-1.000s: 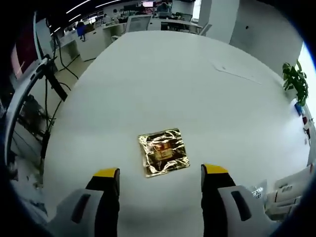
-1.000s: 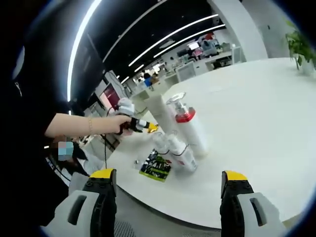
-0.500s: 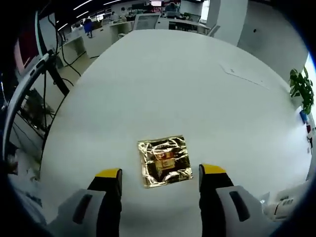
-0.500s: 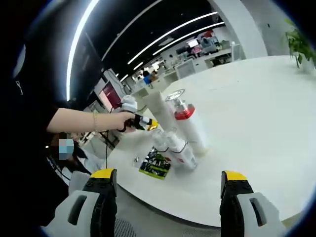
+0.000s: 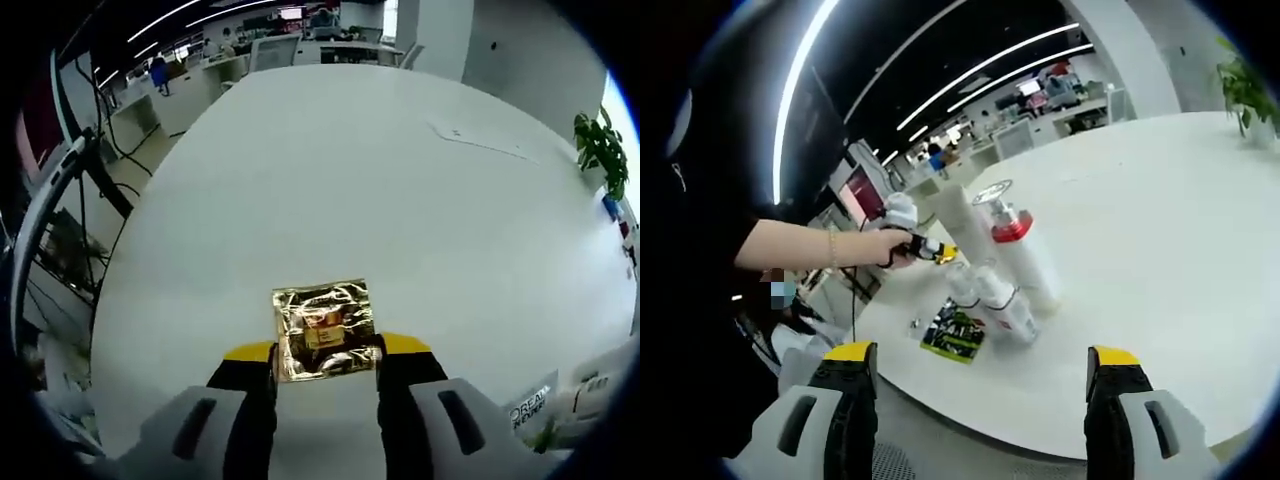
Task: Arrange the skincare products in the storage area until every visible bottle or jar stands upright without overlapping.
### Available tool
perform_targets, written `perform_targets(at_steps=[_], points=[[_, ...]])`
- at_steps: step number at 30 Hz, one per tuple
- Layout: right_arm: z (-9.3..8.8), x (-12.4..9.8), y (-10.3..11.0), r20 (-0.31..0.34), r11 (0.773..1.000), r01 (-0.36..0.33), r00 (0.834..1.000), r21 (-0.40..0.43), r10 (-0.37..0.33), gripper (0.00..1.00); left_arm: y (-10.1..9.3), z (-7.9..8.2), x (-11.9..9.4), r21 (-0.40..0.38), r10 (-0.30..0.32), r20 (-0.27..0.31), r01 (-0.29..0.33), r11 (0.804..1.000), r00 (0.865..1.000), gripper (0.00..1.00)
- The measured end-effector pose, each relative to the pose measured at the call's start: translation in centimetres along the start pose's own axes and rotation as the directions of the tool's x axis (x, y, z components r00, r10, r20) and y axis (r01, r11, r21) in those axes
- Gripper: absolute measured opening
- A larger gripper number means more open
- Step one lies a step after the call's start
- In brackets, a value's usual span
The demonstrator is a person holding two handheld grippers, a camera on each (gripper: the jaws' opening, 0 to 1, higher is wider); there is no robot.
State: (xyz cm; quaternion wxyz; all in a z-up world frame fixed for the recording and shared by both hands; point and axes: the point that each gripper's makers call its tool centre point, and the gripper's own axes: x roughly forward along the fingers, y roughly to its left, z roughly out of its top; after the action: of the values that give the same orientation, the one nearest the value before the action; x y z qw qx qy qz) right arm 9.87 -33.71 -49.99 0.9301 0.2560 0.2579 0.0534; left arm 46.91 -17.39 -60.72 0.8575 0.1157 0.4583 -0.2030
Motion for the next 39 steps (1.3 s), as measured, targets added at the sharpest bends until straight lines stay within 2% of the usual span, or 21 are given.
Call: perform_targets(at_steps=[6, 11, 17, 22, 23, 25, 32, 34, 39], points=[[0.1, 0.0, 0.2, 0.003, 1.0, -0.005, 1.0, -0.004, 0.005, 0.9, 0.2, 0.5, -0.5, 0.001, -0.004, 0.024, 0.004, 1.0, 1.0, 0.33], [0.1, 0.0, 0.4, 0.006, 1.0, -0.01, 1.0, -0.007, 0.01, 0.9, 0.0, 0.4, -2.0, 0.017, -0.014, 0.046, 0.013, 1.0, 0.999, 0.33], [0.2, 0.0, 0.5, 0.007, 1.0, -0.019, 1.0, -0.016, 0.02, 0.9, -0.7, 0.7, -2.7, 0.025, -0.052, 0.086, 0.05, 0.998, 0.995, 0.33], [0.1, 0.0, 0.6, 0.005, 0.999, -0.028, 1.0, -0.027, 0.028, 0.89, -0.8, -0.6, -4.1, 0.017, -0.065, 0.095, 0.064, 0.998, 0.993, 0.33], [0.1, 0.0, 0.7, 0.005, 0.999, -0.028, 1.0, -0.03, 0.028, 0.89, -0.9, -0.1, -3.7, 0.016, -0.069, 0.094, 0.067, 0.998, 0.993, 0.33], [0.2, 0.0, 0.8, 0.008, 0.999, -0.034, 0.999, -0.031, 0.034, 0.89, -1.3, -0.2, -4.0, 0.028, -0.079, 0.097, 0.077, 0.997, 0.992, 0.33], [0.3, 0.1, 0.8, 0.019, 0.998, -0.044, 0.999, -0.034, 0.045, 0.89, -1.8, 0.6, -5.6, 0.07, -0.116, 0.15, 0.106, 0.992, 0.982, 0.33], [0.3, 0.1, 0.9, 0.021, 0.998, -0.048, 0.999, -0.041, 0.049, 0.88, -1.9, 0.4, -6.8, 0.077, -0.129, 0.162, 0.118, 0.99, 0.978, 0.33], [0.3, 0.1, 1.0, 0.021, 0.997, -0.056, 0.998, -0.055, 0.058, 0.88, -1.7, 0.0, -7.4, 0.11, -0.147, 0.184, 0.128, 0.986, 0.972, 0.33]])
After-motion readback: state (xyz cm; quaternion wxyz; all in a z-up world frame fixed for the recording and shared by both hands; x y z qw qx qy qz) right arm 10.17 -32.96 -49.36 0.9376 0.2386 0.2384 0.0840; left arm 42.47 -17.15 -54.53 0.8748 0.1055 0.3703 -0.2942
